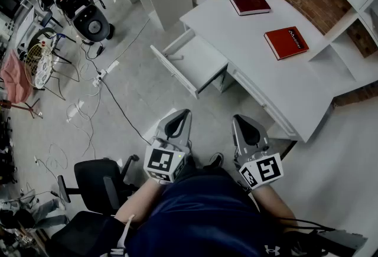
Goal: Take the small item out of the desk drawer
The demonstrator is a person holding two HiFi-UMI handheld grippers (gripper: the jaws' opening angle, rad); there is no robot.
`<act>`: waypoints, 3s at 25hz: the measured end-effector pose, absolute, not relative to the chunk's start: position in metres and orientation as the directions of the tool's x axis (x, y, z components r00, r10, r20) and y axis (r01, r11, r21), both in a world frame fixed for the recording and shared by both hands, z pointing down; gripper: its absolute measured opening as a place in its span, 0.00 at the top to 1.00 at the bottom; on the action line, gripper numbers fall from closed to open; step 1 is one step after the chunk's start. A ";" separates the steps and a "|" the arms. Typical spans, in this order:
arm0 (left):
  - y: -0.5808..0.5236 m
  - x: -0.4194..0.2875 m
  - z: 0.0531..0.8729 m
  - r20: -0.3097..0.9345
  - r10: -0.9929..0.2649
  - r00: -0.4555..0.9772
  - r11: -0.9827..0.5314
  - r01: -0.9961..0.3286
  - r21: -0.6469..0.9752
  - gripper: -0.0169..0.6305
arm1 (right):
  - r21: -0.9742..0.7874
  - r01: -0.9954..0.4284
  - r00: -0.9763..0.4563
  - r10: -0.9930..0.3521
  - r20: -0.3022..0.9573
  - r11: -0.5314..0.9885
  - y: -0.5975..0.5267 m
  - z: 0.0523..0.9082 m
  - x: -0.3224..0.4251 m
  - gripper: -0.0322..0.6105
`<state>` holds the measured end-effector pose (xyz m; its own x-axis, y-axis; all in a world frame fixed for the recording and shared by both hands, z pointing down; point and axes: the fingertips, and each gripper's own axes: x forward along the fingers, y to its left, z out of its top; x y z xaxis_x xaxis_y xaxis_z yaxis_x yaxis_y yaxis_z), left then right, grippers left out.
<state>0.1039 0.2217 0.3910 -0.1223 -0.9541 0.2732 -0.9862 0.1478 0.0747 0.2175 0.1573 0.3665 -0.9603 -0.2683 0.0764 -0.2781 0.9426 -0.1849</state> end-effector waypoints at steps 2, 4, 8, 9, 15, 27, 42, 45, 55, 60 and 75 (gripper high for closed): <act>0.225 0.096 0.391 0.260 -0.959 -0.113 0.135 -0.989 0.069 0.97 | -0.187 -0.281 -0.959 -0.270 0.081 0.941 0.160 0.365 0.211 0.95; 0.229 0.087 0.388 0.253 -0.961 -0.111 0.132 -0.989 0.069 0.97 | -0.183 -0.287 -0.958 -0.275 0.087 0.940 0.163 0.365 0.202 0.95; 0.237 0.064 0.389 0.246 -0.964 -0.104 0.126 -0.989 0.075 0.97 | -0.168 -0.309 -0.950 -0.295 0.105 0.936 0.168 0.370 0.181 0.95; 0.238 0.057 0.392 0.241 -0.966 -0.095 0.115 -0.991 0.071 0.97 | -0.165 -0.317 -0.947 -0.303 0.107 0.934 0.169 0.369 0.176 0.95; 0.238 -0.011 0.389 0.209 -0.976 -0.070 0.077 -0.997 0.025 0.97 | -0.135 -0.383 -0.922 -0.370 0.112 0.914 0.169 0.359 0.134 0.95; 0.204 -0.104 0.407 0.239 -0.970 -0.041 0.049 -0.998 0.029 0.92 | -0.084 -0.499 -0.859 -0.480 0.177 0.862 0.131 0.368 0.077 0.95; 0.070 -0.156 0.501 0.555 -0.829 -0.071 -0.066 -0.972 -0.224 0.87 | -0.139 -0.334 -0.937 -0.313 0.155 0.932 0.008 0.403 0.019 0.95; 0.050 -0.166 0.543 0.662 -0.748 -0.054 -0.162 -0.952 -0.261 0.87 | -0.158 -0.328 -0.938 -0.303 0.167 0.931 -0.014 0.409 0.021 0.95; 0.006 -0.207 0.700 0.944 -0.329 -0.028 -0.631 -0.737 -0.242 0.81 | -0.218 -0.456 -0.880 -0.400 0.258 0.863 -0.052 0.444 0.038 0.95; -0.004 -0.223 0.770 0.994 -0.103 -0.046 -0.765 -0.635 -0.109 0.80 | -0.229 -0.587 -0.800 -0.512 0.314 0.777 -0.058 0.454 0.055 0.95; 0.007 -0.249 0.908 0.927 0.251 -0.278 -0.883 -0.458 0.102 0.75 | -0.179 -0.785 -0.603 -0.665 0.441 0.593 -0.025 0.465 0.083 0.95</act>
